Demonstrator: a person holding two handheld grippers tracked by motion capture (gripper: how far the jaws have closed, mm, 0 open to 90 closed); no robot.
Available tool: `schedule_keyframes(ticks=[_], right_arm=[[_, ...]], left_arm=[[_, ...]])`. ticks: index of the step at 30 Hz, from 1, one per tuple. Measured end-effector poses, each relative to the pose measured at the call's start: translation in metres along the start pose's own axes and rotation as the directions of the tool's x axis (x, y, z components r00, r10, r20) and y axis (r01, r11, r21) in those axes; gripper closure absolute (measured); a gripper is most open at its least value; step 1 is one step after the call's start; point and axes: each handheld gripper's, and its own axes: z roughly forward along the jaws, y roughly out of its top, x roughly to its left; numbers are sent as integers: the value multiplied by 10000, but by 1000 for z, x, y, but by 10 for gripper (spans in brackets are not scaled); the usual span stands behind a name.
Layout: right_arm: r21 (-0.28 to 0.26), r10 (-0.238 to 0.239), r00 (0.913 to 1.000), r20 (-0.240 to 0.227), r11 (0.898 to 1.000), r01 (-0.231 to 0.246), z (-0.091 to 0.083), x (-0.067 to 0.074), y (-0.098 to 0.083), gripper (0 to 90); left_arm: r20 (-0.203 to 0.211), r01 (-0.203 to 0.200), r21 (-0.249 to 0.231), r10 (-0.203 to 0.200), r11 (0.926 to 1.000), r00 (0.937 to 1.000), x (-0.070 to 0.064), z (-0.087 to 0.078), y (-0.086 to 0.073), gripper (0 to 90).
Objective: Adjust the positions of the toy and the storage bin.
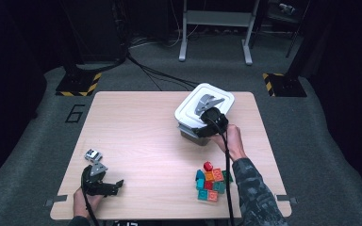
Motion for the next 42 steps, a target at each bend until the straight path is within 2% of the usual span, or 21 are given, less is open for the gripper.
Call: schedule_keyframes(ticks=[4,5,7,8,17,25,27,28,29,30,34,42], right_arm=[[142,60,10000,-55,9999,-59,8,1,4,474],[208,-70,10000,-39,9998,71,14,1,7,505],[365,48,10000,-39,9993,-46,18,3,8,527],[220,-157,9999,45,9996,156,19,3,10,535],[144,-181,9997,189,9997,178,25,7,15,654],[84,-55,9999,-106,9999,56,23,7,14,660],[28,-77,9998,-184,10000,78,23,10,13,661],[33,33,9998,-188,10000,-32,23,12,13,661],[22,-118,9995,-278,9999,118,22,12,12,661],[-3,-27,9996,-287,10000,27,22,14,12,662],[-115,-162,9988,-467,9998,157,20,17,10,662],[-69,45,9964,-850,10000,-51,17,29,8,663]], left_arm=[[85,11,73,-11,10000,10000,0,-1,0,7],[76,20,68,-20,10000,10000,0,-1,0,7],[69,20,68,-20,10000,10000,1,-1,0,7],[70,22,68,-23,10000,10000,1,-1,0,7],[-29,28,-9,-28,10000,10000,0,0,0,7],[-59,43,-49,-43,10000,10000,0,0,0,7],[22,23,40,-23,10000,10000,1,0,0,7],[-67,46,-44,-46,10000,10000,0,0,0,7],[27,25,47,-25,10000,10000,1,0,0,7],[-65,46,-37,-46,10000,10000,0,0,0,7],[-66,52,-36,-52,10000,10000,0,0,0,7],[-74,51,-32,-51,10000,10000,0,0,0,7]])
